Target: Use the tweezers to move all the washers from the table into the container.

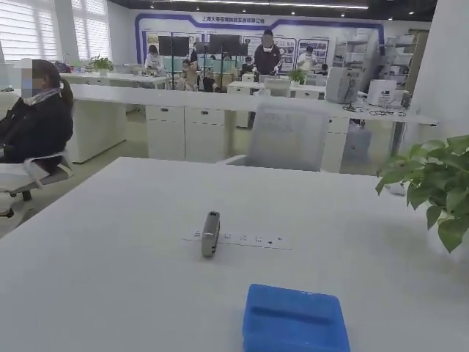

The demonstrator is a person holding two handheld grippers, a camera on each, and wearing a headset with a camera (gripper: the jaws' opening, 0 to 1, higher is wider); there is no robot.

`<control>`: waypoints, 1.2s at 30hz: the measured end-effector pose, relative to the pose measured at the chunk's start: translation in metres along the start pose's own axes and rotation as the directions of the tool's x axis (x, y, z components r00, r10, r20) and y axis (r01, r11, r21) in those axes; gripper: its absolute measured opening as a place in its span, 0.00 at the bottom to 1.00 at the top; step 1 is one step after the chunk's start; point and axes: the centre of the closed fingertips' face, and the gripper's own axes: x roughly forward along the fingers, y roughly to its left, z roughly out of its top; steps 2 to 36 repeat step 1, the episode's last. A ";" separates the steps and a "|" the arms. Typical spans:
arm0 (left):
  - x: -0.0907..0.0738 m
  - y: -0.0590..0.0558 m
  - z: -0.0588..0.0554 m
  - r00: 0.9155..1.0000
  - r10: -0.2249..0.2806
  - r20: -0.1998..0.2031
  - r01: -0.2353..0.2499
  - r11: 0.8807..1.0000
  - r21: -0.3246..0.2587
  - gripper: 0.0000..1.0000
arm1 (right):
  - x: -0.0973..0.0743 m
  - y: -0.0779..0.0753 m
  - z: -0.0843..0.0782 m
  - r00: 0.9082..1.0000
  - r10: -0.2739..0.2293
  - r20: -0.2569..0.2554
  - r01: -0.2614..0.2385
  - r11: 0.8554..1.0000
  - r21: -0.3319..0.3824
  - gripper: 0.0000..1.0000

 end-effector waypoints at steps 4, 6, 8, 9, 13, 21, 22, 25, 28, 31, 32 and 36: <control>-0.001 -0.001 0.001 1.000 -0.006 0.004 0.006 1.000 -0.007 0.88 | 0.000 0.001 0.000 1.000 0.001 -0.003 -0.001 1.000 -0.003 0.92; -0.001 -0.001 0.001 1.000 -0.006 0.004 0.006 1.000 -0.007 0.88 | 0.000 0.001 0.000 1.000 0.001 -0.003 -0.001 1.000 -0.003 0.92; -0.001 -0.001 0.001 1.000 -0.006 0.004 0.006 1.000 -0.007 0.88 | 0.000 0.001 0.000 1.000 0.001 -0.003 -0.001 1.000 -0.003 0.92; -0.001 -0.001 0.001 1.000 -0.006 0.004 0.006 1.000 -0.007 0.88 | 0.000 0.001 0.000 1.000 0.001 -0.003 -0.001 1.000 -0.003 0.92; -0.001 -0.001 0.001 1.000 -0.006 0.004 0.006 1.000 -0.007 0.88 | 0.000 0.001 0.000 1.000 0.001 -0.003 -0.001 1.000 -0.003 0.92; -0.001 -0.001 0.001 1.000 -0.006 0.004 0.006 1.000 -0.007 0.88 | 0.000 0.001 0.000 1.000 0.001 -0.003 -0.001 1.000 -0.003 0.92; -0.001 -0.001 0.001 1.000 -0.006 0.004 0.006 1.000 -0.007 0.88 | 0.000 0.001 0.000 1.000 0.001 -0.003 -0.001 1.000 -0.003 0.92; -0.001 -0.001 0.001 1.000 -0.006 0.004 0.006 1.000 -0.007 0.88 | 0.000 0.001 0.000 1.000 0.001 -0.003 -0.001 1.000 -0.003 0.92; -0.001 -0.001 0.001 1.000 -0.006 0.004 0.006 1.000 -0.007 0.88 | 0.000 0.001 0.000 1.000 0.001 -0.003 -0.001 1.000 -0.003 0.92; -0.001 -0.001 0.001 1.000 -0.006 0.004 0.006 1.000 -0.007 0.88 | 0.000 0.001 0.000 1.000 0.001 -0.003 -0.001 1.000 -0.003 0.92; -0.001 -0.001 0.001 1.000 -0.006 0.004 0.006 1.000 -0.007 0.88 | 0.000 0.001 0.000 1.000 0.001 -0.003 -0.001 1.000 -0.003 0.92; -0.001 -0.001 0.001 1.000 -0.006 0.004 0.006 1.000 -0.007 0.88 | 0.000 0.001 0.000 1.000 0.001 -0.003 -0.001 1.000 -0.003 0.92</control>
